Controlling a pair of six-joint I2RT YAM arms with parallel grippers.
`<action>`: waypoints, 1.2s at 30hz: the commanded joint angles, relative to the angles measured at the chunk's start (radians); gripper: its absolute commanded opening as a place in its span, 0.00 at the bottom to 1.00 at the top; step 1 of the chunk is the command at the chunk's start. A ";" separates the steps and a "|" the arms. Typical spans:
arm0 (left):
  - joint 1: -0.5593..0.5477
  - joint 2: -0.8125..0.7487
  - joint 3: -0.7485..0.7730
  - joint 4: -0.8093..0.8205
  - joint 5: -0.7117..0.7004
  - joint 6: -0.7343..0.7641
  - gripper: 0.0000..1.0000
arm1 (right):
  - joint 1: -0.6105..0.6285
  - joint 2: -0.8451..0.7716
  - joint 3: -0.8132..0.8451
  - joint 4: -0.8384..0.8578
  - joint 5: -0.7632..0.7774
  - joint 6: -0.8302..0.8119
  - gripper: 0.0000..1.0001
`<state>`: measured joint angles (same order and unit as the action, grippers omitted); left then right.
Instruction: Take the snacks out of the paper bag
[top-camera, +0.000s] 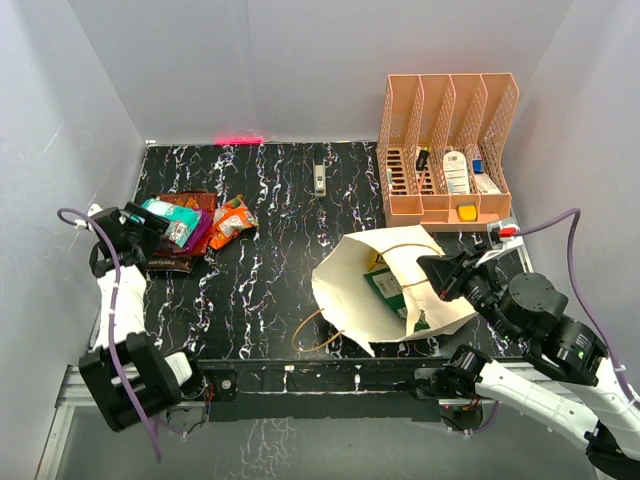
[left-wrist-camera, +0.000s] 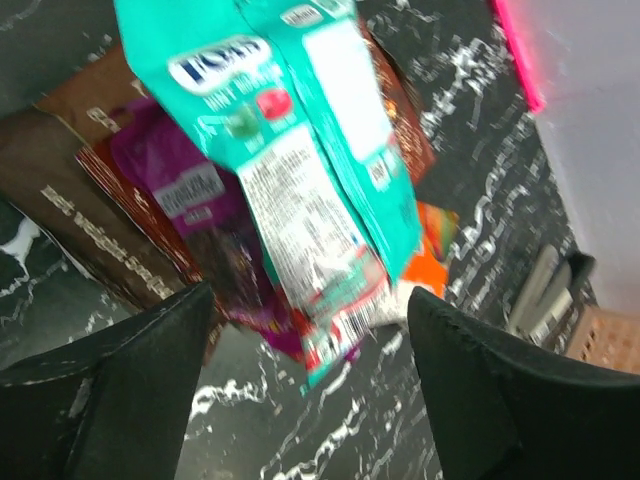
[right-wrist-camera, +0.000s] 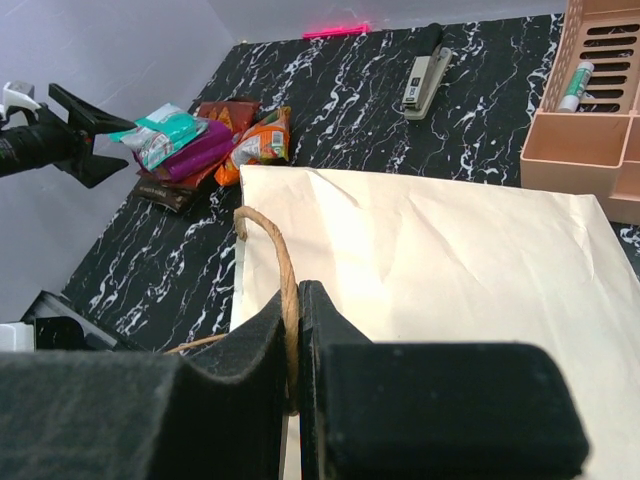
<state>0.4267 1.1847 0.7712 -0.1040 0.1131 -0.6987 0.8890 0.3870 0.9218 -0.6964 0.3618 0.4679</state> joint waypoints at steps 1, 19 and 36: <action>0.004 -0.140 -0.031 -0.052 0.153 0.016 0.78 | 0.004 0.031 0.008 0.070 -0.044 -0.024 0.07; -0.663 -0.500 -0.119 -0.102 0.230 -0.078 0.82 | 0.004 0.054 -0.377 0.352 -0.394 0.283 0.07; -0.757 -0.785 -0.351 0.027 0.324 -0.340 0.74 | 0.004 0.026 -0.165 0.112 -0.149 0.107 0.07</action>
<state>-0.2897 0.3767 0.4374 -0.1646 0.4076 -0.9771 0.8909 0.4896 0.6971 -0.5133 0.0975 0.6060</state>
